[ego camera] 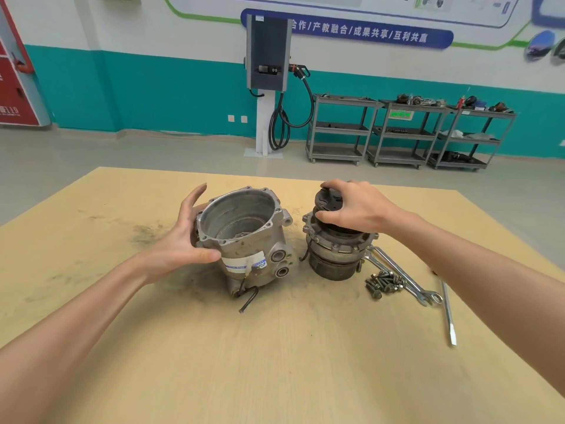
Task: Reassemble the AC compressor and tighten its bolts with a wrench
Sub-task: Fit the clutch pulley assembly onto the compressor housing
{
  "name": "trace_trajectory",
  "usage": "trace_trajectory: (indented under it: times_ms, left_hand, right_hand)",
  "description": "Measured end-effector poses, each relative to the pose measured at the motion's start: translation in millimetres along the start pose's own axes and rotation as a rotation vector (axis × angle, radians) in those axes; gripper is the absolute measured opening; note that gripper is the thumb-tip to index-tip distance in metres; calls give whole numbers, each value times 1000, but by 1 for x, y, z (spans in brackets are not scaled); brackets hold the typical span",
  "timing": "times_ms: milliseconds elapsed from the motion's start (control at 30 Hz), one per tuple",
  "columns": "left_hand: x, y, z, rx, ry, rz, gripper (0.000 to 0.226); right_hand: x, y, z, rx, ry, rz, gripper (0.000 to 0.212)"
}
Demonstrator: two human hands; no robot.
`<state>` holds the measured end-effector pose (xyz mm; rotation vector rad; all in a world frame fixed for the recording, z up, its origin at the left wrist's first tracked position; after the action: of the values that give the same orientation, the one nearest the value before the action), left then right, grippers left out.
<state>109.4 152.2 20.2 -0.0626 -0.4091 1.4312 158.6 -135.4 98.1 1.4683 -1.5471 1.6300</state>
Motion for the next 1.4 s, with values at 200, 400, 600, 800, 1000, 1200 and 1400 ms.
trace_trajectory:
  times_ms: [200,400,600,800,1000,1200,1400]
  left_hand:
    - [-9,-24,10,11,64,-120,130]
    - [-19,-38,20,2,17,-191,121]
    - [-20,-43,22,7,-44,-246,111]
    - [-21,-41,24,28,46,-141,120]
    - [-16,-28,12,170,336,161,121]
    - [-6,-15,-8,272,469,291,81]
    - [-8,-14,-12,288,553,459,63]
  right_hand:
    - [3,2,0,-4,-18,25,80]
    - [5,3,2,12,-2,3,80]
    - [-1,2,8,-24,8,-8,72]
    - [-10,4,16,-85,52,-28,74]
    - [-10,4,16,-89,70,-23,75]
    - [-10,5,16,-92,69,-43,75]
    - [-12,2,16,-86,61,-217,90]
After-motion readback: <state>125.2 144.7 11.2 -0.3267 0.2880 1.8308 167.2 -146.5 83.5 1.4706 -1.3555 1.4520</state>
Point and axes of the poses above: each hand's wrist, its own y-axis away from the middle knuckle, its own x-axis out of the back of the hand, z = x × y, the point moved 7 cm from there along -y, towards the middle knuckle, and after that the axes turned 12 degrees about z, right-handed, at the moved point
